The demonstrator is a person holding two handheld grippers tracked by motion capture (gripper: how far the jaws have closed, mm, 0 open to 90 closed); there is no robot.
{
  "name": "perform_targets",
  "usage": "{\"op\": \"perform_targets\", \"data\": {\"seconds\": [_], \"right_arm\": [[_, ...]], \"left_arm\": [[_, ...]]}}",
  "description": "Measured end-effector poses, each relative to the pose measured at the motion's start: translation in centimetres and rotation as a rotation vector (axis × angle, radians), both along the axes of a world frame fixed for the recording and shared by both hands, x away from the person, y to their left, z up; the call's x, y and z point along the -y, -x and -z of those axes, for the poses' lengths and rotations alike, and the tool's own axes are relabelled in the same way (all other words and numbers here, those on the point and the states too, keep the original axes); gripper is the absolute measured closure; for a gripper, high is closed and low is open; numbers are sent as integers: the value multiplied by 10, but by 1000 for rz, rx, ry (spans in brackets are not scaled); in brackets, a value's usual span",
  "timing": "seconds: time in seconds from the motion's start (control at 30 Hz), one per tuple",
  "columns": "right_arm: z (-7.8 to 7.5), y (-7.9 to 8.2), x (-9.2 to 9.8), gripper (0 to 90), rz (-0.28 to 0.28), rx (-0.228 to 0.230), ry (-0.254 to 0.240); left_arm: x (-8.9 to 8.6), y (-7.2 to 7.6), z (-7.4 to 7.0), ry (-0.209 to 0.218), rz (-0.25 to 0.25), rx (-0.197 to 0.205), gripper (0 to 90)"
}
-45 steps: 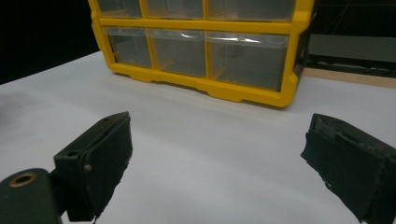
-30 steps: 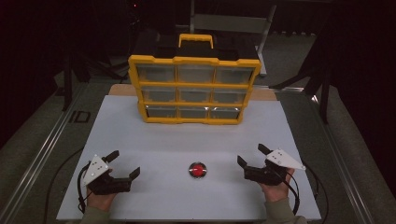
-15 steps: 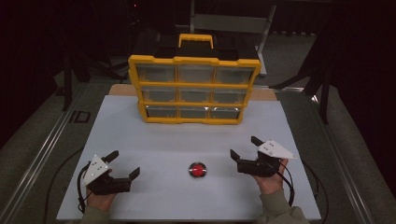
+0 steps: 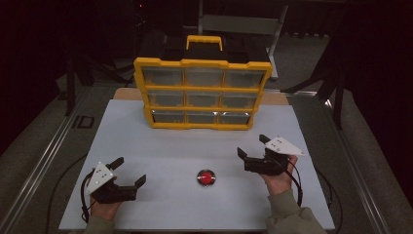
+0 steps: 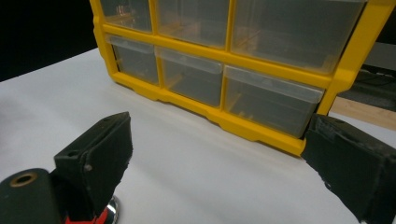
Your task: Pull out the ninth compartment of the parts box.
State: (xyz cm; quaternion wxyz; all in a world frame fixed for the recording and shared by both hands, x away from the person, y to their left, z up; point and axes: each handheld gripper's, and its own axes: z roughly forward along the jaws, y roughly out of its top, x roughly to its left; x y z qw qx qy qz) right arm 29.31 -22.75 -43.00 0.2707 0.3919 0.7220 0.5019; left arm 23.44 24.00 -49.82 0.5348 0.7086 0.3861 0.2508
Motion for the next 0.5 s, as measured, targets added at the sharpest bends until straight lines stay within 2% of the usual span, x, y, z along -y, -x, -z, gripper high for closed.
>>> {"op": "perform_targets", "data": {"seconds": [0.13,0.3,0.5], "right_arm": [[-3,-4,-3,78,2,4,3],[-8,-8,-8,77,0,8,-22],[-11,-14,-13,77,4,6,-30]], "left_arm": [[0,0,0,2,0,0,0],[0,0,0,4,-2,0,0],[0,0,0,-2,-1,-1,0]]}}
